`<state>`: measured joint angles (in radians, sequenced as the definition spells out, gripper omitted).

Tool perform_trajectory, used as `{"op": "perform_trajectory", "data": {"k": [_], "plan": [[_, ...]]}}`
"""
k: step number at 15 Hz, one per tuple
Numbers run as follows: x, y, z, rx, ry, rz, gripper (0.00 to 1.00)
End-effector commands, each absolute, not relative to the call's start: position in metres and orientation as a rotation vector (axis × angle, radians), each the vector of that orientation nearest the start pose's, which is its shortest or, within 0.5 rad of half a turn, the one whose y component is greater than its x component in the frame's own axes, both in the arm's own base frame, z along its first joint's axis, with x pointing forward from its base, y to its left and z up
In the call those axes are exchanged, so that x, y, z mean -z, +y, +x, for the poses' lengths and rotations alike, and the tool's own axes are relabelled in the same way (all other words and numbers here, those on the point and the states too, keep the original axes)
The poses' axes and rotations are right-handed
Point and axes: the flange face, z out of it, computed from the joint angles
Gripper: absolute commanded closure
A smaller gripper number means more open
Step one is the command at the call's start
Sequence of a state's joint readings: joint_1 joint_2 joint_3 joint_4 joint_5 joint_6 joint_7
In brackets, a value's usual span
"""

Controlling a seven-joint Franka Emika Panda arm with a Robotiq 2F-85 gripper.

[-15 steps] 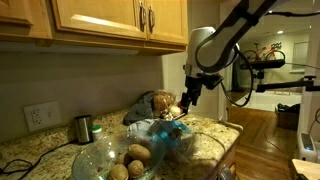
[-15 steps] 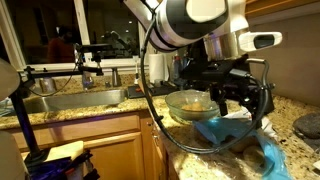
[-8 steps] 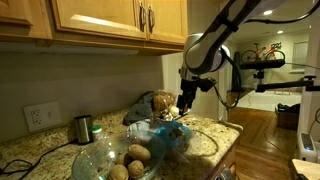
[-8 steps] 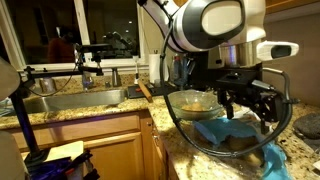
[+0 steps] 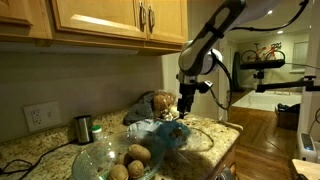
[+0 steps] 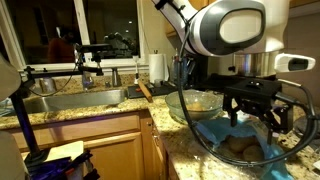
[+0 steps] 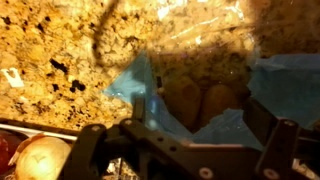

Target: Pick a potato from the bag and place it in the glass basin

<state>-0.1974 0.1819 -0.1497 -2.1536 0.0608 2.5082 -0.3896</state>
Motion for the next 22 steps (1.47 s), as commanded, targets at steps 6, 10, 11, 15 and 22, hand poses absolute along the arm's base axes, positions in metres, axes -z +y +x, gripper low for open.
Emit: {"op": "perform_trajectory", "data": {"k": [6, 10, 11, 15, 22], "plan": [[-0.329, -0.202, 0.548, 0.234, -0.017, -3.178, 0.0], [-0.315, -0.198, 0.559, 0.186, -0.014, -3.183, 0.0], [-0.312, -0.198, 0.561, 0.178, -0.012, -3.182, 0.0], [-0.3, -0.2, 0.567, 0.162, -0.003, -3.193, 0.0], [-0.291, -0.205, 0.576, 0.162, 0.027, -3.216, 0.0]]}}
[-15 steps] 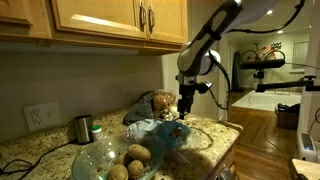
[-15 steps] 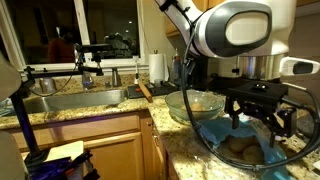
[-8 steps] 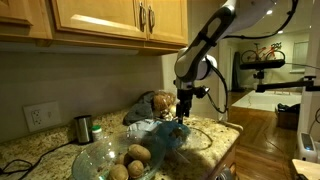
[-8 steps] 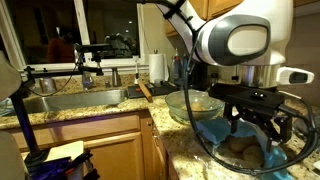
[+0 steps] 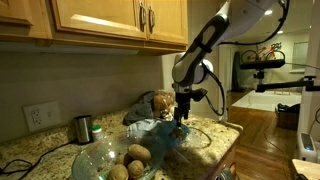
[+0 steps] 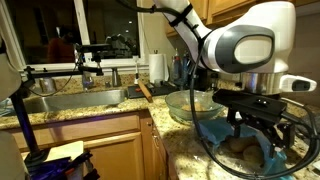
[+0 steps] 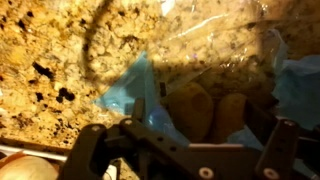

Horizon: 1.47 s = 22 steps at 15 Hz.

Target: Pick a potato from the bag and place it in the glass basin

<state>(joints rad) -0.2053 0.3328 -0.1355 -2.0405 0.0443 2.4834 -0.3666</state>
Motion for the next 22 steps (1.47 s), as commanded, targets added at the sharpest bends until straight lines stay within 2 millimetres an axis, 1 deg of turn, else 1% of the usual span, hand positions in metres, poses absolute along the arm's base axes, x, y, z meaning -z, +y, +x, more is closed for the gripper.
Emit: {"op": "perform_trajectory", "data": {"k": [1, 6, 11, 14, 18, 20, 22], "plan": [[-0.291, -0.206, 0.576, 0.168, 0.023, -3.222, 0.0], [-0.285, -0.206, 0.575, 0.207, -0.014, -3.261, 0.0], [-0.281, -0.205, 0.58, 0.272, -0.072, -3.289, 0.0], [-0.276, -0.204, 0.583, 0.277, -0.088, -3.302, 0.0], [-0.268, -0.203, 0.587, 0.24, -0.052, -3.318, 0.0], [-0.267, -0.201, 0.592, 0.231, -0.01, -3.314, 0.0], [-0.269, -0.197, 0.596, 0.254, -0.004, -3.296, 0.0]]}}
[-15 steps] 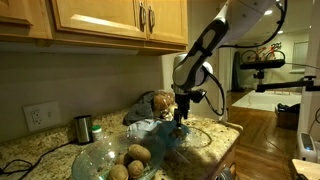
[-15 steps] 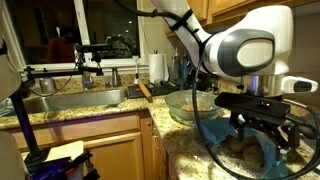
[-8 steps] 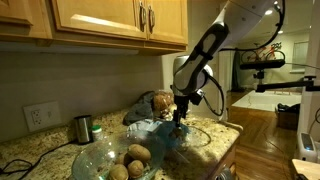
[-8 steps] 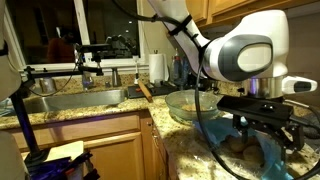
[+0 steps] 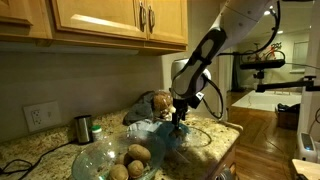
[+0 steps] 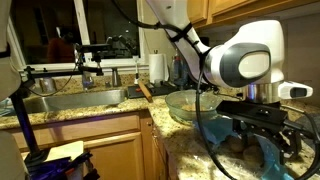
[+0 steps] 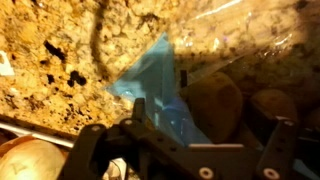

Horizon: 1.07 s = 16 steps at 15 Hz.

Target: Pick a potato from the bag and place it in the glass basin

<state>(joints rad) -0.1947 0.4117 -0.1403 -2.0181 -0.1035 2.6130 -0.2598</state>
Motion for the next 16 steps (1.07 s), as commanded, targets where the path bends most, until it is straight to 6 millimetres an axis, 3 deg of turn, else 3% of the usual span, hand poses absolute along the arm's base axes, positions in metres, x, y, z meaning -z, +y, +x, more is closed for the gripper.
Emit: {"op": "perform_trajectory", "data": {"k": [1, 12, 13, 14, 16], "plan": [[-0.271, -0.196, 0.598, 0.264, -0.006, -3.289, 0.0], [-0.275, -0.198, 0.607, 0.26, 0.02, -3.269, 0.0], [-0.275, -0.198, 0.608, 0.257, 0.024, -3.268, 0.06], [-0.275, -0.198, 0.608, 0.254, 0.03, -3.266, 0.28], [-0.275, -0.199, 0.608, 0.251, 0.038, -3.264, 0.32]]}}
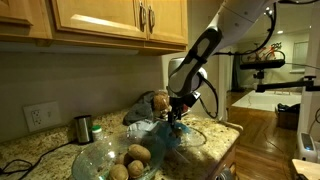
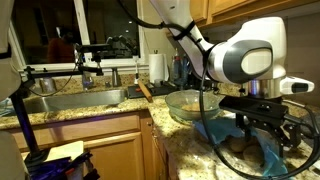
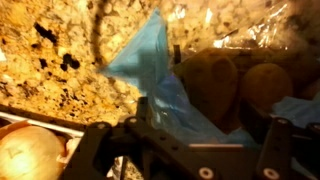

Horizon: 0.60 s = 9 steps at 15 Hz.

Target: Pick a potato from the bag and place it in the glass basin

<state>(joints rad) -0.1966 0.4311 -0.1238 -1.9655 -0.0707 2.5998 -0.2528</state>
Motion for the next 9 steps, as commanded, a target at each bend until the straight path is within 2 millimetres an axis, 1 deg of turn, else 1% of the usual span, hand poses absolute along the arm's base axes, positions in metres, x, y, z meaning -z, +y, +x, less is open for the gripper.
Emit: {"op": "perform_trajectory", "data": {"k": [1, 2, 3, 5, 6, 8, 9], "plan": [[-0.275, -0.199, 0.609, 0.25, 0.039, -3.263, 0.37], [-0.275, -0.199, 0.608, 0.248, 0.042, -3.262, 0.44], [-0.275, -0.199, 0.608, 0.245, 0.043, -3.262, 0.47], [-0.273, -0.197, 0.606, 0.23, 0.043, -3.259, 0.47], [-0.271, -0.196, 0.606, 0.214, 0.041, -3.256, 0.49], [-0.265, -0.191, 0.605, 0.164, 0.021, -3.252, 0.38], [-0.262, -0.188, 0.605, 0.142, 0.014, -3.251, 0.27]]}}
